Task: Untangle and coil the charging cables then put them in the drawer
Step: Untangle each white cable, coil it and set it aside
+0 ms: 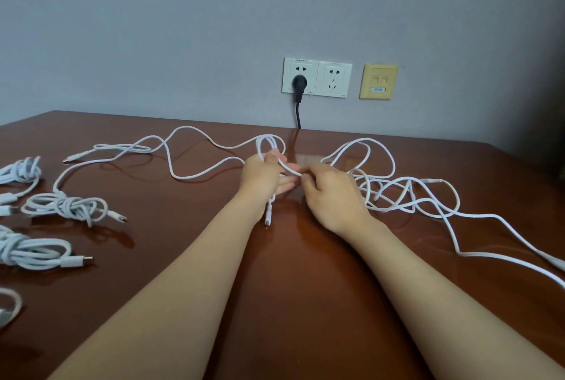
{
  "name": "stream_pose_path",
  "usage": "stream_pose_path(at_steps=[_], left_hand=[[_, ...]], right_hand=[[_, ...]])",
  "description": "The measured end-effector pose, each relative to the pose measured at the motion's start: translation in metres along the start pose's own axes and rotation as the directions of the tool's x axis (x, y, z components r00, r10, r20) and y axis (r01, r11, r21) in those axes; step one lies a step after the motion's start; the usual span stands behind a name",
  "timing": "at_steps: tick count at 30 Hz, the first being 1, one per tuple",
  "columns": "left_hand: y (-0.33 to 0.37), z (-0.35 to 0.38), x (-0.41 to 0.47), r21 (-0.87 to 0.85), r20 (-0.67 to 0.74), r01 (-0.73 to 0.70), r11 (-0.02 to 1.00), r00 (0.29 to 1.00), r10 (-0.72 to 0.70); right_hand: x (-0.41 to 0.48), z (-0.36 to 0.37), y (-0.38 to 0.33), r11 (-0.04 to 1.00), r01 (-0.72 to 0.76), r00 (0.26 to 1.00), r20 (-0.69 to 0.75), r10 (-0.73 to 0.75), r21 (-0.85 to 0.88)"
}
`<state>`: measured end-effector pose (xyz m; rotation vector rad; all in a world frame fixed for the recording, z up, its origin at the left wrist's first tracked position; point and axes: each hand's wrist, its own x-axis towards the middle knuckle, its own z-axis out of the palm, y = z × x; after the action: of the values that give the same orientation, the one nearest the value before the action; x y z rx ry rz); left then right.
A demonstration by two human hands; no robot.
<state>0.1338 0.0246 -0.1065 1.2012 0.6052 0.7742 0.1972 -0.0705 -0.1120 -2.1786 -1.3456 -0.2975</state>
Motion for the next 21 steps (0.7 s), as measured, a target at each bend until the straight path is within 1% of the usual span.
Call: stream_pose_path(at_steps=[2,5,7,10,12,14,16,18,19,21], left_hand=[[0.005,-0.001,-0.003,-0.189,0.036,0.074,0.979,0.997,-0.068],[0.009,-0.002,-0.006,-0.329,0.084,0.147,0.933,0.988,-0.126],[0.010,-0.004,-0.003,-0.424,0.064,0.158,0.892,0.987,-0.145],[0.011,-0.011,0.004,-0.480,0.035,0.138,0.867,0.990,-0.138],[0.012,-0.014,0.005,-0.534,0.058,0.141,0.834,0.990,-0.130],[0.012,-0.016,0.006,-0.594,0.052,0.142,0.792,0.989,-0.138],[0.012,-0.016,0.007,-0.591,0.011,0.134,0.796,0.987,-0.158],[0.011,-0.016,0.009,-0.518,-0.010,0.136,0.844,0.986,-0.165],[0.010,-0.015,0.010,-0.480,-0.016,0.132,0.867,0.987,-0.159],[0.009,-0.014,0.011,-0.393,-0.030,0.110,0.913,0.991,-0.132]], right_hand=[[0.000,-0.001,0.001,0.999,0.019,0.999,-0.027,-0.019,-0.028],[0.000,-0.002,0.001,0.995,0.019,0.999,-0.042,-0.023,-0.097],[0.000,-0.004,0.002,0.984,-0.011,1.000,-0.015,0.009,-0.180],[0.002,-0.008,0.011,0.947,-0.081,0.996,0.014,0.090,-0.309],[0.003,-0.010,0.016,0.938,-0.125,0.991,0.012,0.136,-0.325],[0.002,-0.013,0.014,0.941,-0.135,0.989,0.012,0.145,-0.309],[0.002,-0.015,0.008,0.961,-0.139,0.989,0.006,0.145,-0.238],[0.000,-0.016,0.004,0.976,-0.149,0.988,0.001,0.152,-0.160],[0.000,-0.016,0.002,0.978,-0.134,0.991,-0.003,0.135,-0.158],[-0.001,-0.014,0.001,0.977,-0.051,0.999,-0.001,0.052,-0.205]])
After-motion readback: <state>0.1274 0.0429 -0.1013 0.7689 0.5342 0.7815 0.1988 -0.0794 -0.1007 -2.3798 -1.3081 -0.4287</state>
